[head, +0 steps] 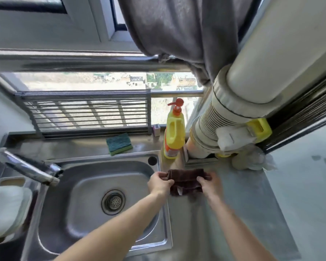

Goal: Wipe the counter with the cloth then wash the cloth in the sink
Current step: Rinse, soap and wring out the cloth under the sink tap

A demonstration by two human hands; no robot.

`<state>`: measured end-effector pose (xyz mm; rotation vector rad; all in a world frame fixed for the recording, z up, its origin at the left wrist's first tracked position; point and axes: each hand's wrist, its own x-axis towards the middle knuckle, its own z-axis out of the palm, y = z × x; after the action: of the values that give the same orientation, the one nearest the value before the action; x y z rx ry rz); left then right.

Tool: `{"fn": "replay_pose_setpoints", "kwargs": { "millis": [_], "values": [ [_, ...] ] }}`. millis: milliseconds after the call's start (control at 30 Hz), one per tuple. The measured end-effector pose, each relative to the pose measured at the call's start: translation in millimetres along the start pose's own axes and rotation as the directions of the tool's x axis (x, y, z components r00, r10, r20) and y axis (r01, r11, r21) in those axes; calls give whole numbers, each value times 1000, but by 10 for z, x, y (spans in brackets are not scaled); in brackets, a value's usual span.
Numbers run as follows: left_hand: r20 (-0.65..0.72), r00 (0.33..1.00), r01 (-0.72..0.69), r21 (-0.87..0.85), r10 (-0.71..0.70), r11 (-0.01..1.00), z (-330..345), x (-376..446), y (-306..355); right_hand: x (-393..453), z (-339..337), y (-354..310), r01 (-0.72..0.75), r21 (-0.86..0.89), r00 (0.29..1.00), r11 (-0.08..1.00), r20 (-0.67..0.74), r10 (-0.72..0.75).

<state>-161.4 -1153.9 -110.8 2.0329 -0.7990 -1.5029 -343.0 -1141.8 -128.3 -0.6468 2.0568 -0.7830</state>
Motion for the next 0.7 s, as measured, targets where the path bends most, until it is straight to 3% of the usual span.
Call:
{"fn": "replay_pose_setpoints", "kwargs": {
  "millis": [100,167,233,267,300,367,400,433,500,600,700],
  "values": [
    [22,1000,-3,-41,3,999,83,167,24,166,-83,-72,19,-3,999,1000,47,-19],
    [57,995,-80,-69,84,994,95,260,43,284,-122,-65,77,24,990,997,112,-80],
    [78,961,-260,-71,265,963,68,300,49,349,-179,-44,207,56,965,977,155,-214],
    [65,912,-405,-6,404,914,42,314,39,395,-207,3,315,36,937,948,145,-317],
    [62,829,-560,116,556,821,4,325,23,408,-244,29,427,-18,896,904,142,-421],
    [188,586,-780,394,788,486,-101,371,-28,434,-303,131,583,-173,811,794,177,-557],
    [316,468,-820,503,825,273,-161,392,-57,427,-322,196,629,-255,777,735,228,-586],
    [455,402,-815,573,795,84,-204,417,-95,418,-340,261,651,-333,759,683,290,-582],
    [622,388,-766,628,681,-137,-245,417,-145,429,-360,389,684,-450,729,574,388,-565],
    [657,434,-746,646,616,-163,-231,332,-150,427,-367,407,730,-490,671,477,378,-638],
    [734,396,-789,580,552,-205,-151,227,-147,362,-343,395,817,-499,537,290,471,-700]
  ]
}}
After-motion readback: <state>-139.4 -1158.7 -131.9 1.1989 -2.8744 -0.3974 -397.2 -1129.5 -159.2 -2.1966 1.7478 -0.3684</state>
